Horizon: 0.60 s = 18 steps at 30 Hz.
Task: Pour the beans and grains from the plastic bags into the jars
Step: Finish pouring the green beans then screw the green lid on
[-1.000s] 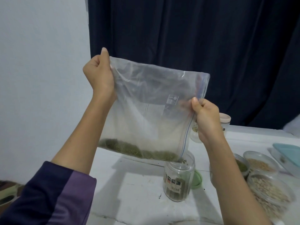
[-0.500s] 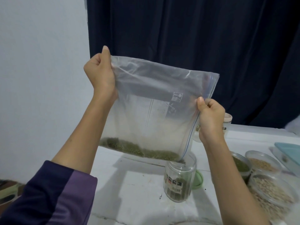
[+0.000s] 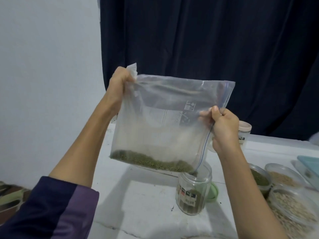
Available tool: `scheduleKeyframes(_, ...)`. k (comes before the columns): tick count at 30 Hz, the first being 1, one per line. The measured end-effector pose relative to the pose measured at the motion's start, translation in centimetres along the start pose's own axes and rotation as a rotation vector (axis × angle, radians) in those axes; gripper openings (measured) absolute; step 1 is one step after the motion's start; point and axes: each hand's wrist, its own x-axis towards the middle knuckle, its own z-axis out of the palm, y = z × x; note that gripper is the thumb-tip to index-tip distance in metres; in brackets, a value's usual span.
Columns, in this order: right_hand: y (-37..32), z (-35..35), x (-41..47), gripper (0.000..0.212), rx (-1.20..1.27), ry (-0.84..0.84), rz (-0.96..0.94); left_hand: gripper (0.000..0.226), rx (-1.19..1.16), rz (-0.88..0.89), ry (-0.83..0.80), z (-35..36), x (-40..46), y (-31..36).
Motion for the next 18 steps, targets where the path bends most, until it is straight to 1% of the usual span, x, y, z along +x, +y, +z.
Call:
scheduleKeyframes(2, 0.1, -0.1, 0.1, 0.029, -0.005, 0.005, 0.007, 0.026, 0.097, -0.051, -0.138, -1.3, 0.0, 0.0)
scheduleKeyframes(4, 0.1, -0.1, 0.1, 0.031, -0.002, 0.004, 0.008, 0.029, 0.264, -0.061, -0.26, -2.1, 0.1, -0.2)
scheduleKeyframes(6, 0.1, -0.2, 0.1, 0.032, 0.001, -0.007, 0.006, 0.035, 0.392, -0.041, -0.291, -2.6, 0.3, -0.4)
scheduleKeyframes(8, -0.1, -0.2, 0.1, 0.032, 0.001, -0.013, 0.005, 0.039, 0.399, 0.004, -0.284, -3.1, 0.7, -0.8)
scheduleKeyframes(10, -0.3, -0.4, 0.1, 0.032, 0.017, -0.003, 0.002, 0.034, 0.349, 0.069, -0.268, -3.4, 0.7, -0.9)
scheduleKeyframes(12, -0.4, -0.6, 0.2, 0.031, 0.019, -0.009, -0.009, 0.027, 0.268, 0.1, -0.2, -3.5, 0.5, -1.1)
scheduleKeyframes(13, -0.5, -0.7, 0.2, 0.03, 0.005, -0.015, -0.018, 0.024, 0.231, 0.101, -0.151, -3.5, 0.4, -1.2)
scheduleKeyframes(16, -0.4, -1.0, 0.1, 0.027, -0.039, 0.02, -0.052, 0.006, 0.175, 0.072, -0.025, -3.3, 0.0, -1.9)
scheduleKeyframes(18, -0.4, -1.0, -0.1, 0.026, -0.057, 0.02, -0.066, 0.012, 0.116, 0.066, 0.018, -2.9, -0.3, -2.2)
